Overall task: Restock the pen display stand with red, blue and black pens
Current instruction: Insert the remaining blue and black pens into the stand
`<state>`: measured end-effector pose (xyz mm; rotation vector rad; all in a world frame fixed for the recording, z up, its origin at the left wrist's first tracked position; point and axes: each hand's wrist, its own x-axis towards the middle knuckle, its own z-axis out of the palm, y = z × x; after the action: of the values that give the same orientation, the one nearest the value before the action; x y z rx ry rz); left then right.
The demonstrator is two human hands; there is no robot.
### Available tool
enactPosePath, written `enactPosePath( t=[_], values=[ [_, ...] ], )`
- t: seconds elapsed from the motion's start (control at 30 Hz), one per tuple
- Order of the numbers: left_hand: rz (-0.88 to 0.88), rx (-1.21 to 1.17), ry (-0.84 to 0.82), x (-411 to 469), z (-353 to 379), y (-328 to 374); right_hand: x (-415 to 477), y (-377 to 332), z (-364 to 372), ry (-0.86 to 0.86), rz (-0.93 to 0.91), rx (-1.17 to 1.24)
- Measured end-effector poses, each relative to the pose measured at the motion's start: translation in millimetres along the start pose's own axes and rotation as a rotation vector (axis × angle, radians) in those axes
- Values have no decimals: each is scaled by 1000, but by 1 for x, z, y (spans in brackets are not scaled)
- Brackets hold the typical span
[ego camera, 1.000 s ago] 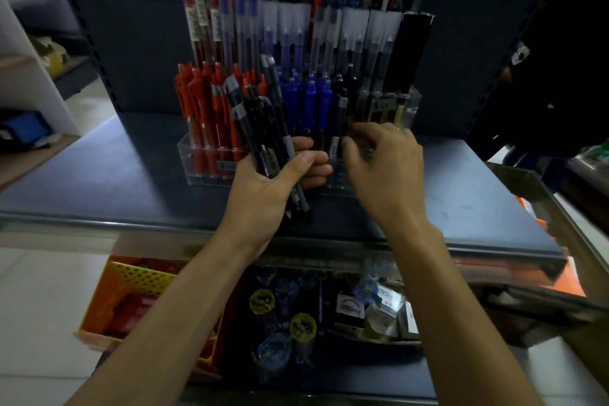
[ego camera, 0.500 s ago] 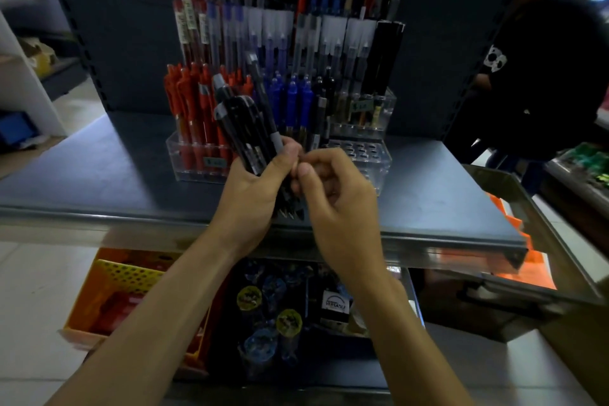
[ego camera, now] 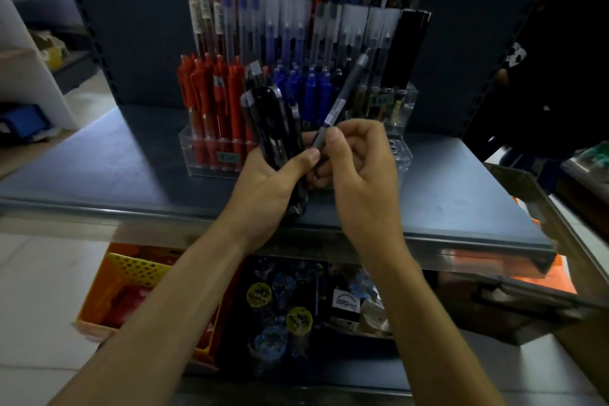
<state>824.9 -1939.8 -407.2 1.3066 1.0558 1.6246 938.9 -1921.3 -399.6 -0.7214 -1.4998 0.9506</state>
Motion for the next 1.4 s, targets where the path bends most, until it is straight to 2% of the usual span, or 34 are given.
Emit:
enactPosePath(
  t=[0.33,0.53,0.63,0.73,0.93,1.03,1.1,1.23,1.4],
  values=[
    [47,92,-64,-1,2,1,13,-5,-7,81,-25,19],
    [43,50,110,4,-1,-5,30,-7,-23,239,-77,-82],
    [-20,-115,174,8,0,-4,40,-4,-32,285,-86,-173],
    [-34,-244,124,10,-2,-2,48,0,-35,284,-108,-256],
    [-20,-248,-7,12,-3,-4,53,10,-33,211,-143,-483],
    [-2,-362,-147,11,-9,-6,52,22,-29,148,-130,-696],
    [-6,-419,-167,10,-11,-6,48,27,-27,143,-102,-826],
    [-26,-345,-65,9,-6,-7,49,24,-28,159,-28,-860],
    [8,-135,1,9,-1,-8,45,24,-26,189,-85,-815]
  ],
)
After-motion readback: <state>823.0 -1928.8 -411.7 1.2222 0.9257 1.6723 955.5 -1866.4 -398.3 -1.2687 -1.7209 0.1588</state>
